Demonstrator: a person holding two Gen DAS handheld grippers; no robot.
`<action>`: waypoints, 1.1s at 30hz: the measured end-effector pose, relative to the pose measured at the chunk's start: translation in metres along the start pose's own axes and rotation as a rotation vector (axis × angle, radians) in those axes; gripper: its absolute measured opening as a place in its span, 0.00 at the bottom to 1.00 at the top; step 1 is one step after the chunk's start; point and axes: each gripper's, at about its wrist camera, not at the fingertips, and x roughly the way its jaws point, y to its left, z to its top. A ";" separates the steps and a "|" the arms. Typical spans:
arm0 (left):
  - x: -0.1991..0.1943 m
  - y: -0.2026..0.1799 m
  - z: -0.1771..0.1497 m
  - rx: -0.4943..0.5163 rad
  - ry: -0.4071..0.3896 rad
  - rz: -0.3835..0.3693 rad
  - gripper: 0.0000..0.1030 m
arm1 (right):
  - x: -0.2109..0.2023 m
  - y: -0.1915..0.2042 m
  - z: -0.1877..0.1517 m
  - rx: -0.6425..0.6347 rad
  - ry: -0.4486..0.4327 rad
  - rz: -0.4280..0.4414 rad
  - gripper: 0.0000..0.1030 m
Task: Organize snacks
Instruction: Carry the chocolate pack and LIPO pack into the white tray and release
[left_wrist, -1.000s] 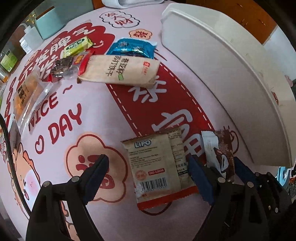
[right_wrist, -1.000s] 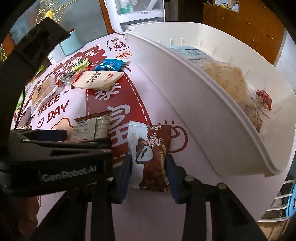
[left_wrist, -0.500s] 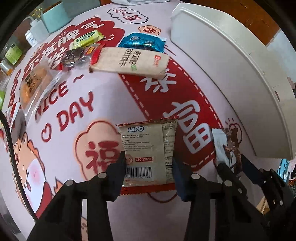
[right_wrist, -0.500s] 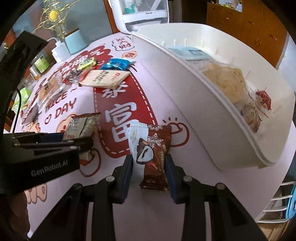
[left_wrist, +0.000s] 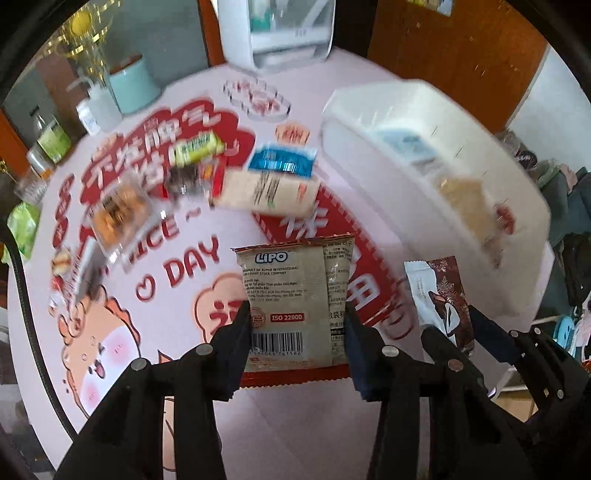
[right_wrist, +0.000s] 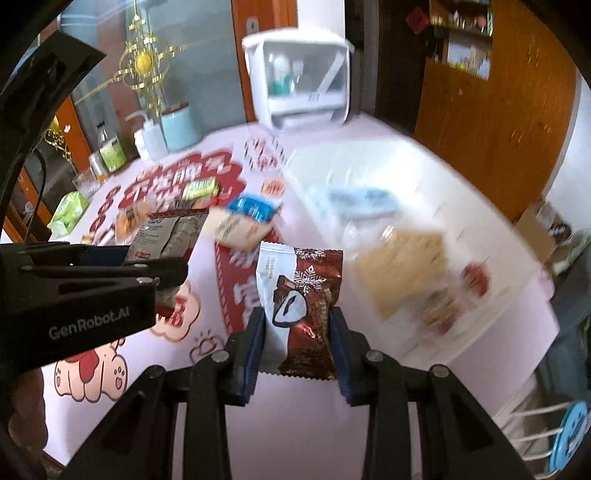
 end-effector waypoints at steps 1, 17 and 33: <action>-0.009 -0.003 0.003 0.000 -0.019 0.000 0.43 | -0.006 -0.005 0.004 -0.005 -0.017 -0.009 0.33; -0.066 -0.093 0.053 0.006 -0.174 -0.024 0.44 | -0.054 -0.125 0.056 0.034 -0.162 -0.078 0.34; -0.047 -0.173 0.114 -0.024 -0.228 0.020 0.44 | -0.022 -0.190 0.116 -0.038 -0.209 -0.051 0.34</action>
